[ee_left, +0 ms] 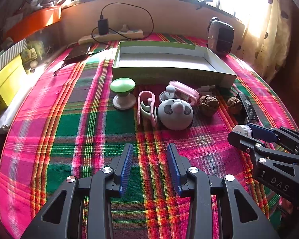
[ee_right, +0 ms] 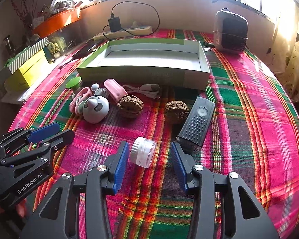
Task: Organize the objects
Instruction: 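Move the right gripper to the white round jar and close on it, then grasp the green mushroom-shaped knob with the left gripper while the right gripper holds the jar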
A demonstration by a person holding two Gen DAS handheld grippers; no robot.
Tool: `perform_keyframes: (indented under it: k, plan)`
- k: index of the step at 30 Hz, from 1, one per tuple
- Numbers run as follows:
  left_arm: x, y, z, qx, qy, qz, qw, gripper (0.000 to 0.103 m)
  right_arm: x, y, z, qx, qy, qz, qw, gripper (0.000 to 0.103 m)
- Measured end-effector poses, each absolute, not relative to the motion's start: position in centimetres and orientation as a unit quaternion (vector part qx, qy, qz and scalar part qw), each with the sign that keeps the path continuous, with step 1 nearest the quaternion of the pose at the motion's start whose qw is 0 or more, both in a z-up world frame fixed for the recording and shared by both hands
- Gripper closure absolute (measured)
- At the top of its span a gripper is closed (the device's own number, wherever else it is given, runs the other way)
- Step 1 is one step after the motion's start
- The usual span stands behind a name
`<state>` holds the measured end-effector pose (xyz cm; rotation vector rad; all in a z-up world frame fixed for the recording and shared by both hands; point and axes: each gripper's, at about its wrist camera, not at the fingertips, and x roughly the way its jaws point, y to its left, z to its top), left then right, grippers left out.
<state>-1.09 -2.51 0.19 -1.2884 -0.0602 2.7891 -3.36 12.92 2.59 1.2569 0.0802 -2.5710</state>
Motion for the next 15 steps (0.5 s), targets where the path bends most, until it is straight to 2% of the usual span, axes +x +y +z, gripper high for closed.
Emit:
perform_keyframes:
  k: [2,3,5,15]
  plan:
    - [-1.2,-2.8,0.2,-0.419,-0.025,0.907,0.039,0.069,-3.4,12.9,2.5,0.436,0.029,-0.889,0.138,0.066]
    - [-1.3,-3.0,0.2,-0.419,-0.025,0.907,0.039,0.069,-3.4,12.8,2.5,0.436,0.03,-0.889,0.139,0.074]
    - [-1.4,-3.2,0.2,-0.419,-0.025,0.907,0.038,0.069,-3.4,12.7,2.5,0.437,0.035,-0.887,0.145,0.08]
    - [-2.4,-5.4,1.2,-0.41,-0.049,0.91,0.037,0.069,-3.6,12.4,2.5,0.433,0.032,-0.888,0.152,0.083]
